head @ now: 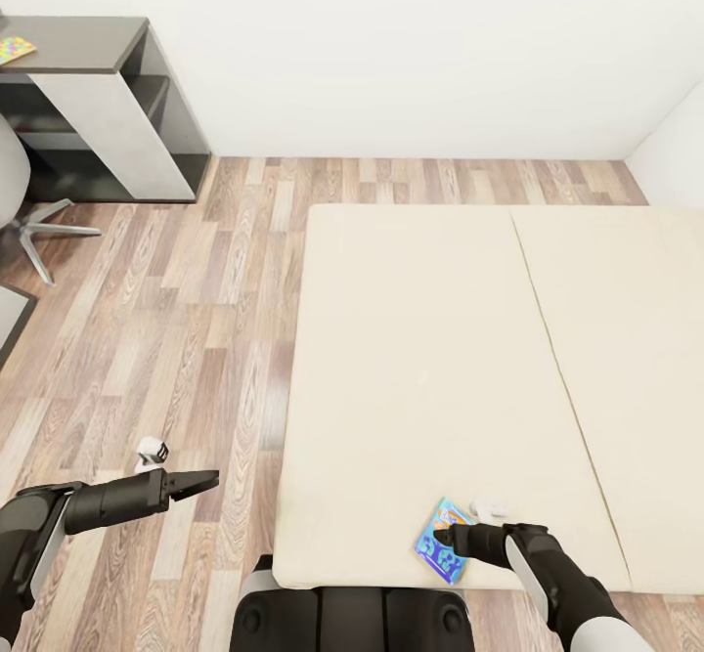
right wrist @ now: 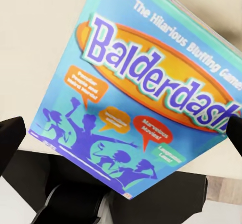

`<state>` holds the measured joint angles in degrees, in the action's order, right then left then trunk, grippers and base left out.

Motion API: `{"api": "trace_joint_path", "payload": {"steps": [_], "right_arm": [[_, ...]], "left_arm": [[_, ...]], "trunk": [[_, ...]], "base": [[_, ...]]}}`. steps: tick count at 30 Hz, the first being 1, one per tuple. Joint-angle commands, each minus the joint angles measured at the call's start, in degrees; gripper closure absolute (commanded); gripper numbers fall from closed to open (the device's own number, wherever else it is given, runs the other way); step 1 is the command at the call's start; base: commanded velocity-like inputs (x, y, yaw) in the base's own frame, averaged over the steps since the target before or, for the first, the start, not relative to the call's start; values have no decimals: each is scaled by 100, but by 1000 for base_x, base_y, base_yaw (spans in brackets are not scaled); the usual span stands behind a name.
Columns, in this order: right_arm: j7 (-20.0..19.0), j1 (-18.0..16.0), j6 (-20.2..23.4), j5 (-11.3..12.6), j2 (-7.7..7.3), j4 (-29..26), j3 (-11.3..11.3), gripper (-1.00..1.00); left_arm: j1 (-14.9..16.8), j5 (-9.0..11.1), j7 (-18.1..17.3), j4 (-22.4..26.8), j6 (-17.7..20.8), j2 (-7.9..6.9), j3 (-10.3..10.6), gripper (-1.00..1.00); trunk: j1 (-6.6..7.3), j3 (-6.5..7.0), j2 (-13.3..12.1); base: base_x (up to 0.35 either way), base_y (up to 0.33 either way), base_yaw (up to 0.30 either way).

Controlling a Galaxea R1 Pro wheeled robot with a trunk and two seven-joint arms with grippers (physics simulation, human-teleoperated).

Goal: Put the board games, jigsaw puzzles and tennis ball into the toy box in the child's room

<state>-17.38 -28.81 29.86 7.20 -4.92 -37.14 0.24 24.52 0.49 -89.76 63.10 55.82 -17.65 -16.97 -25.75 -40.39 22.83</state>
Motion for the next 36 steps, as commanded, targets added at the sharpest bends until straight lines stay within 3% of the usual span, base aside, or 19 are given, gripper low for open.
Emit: {"api": "trace_joint_path", "payload": {"steps": [1, 36], "right_arm": [[8, -1, 36, 53, -2, -7, 2, -100], [111, 7, -6, 44, -20, 49, -6, -100]], "left_arm": [[1, -5, -24, 2, 61, -1, 0, -100], [2, -14, -24, 1, 61, 4, 0, -100]], "trunk": [[-3, -10, 9], [-3, -48, 9]], "base": [[0, 0, 0], [0, 0, 0]]}}
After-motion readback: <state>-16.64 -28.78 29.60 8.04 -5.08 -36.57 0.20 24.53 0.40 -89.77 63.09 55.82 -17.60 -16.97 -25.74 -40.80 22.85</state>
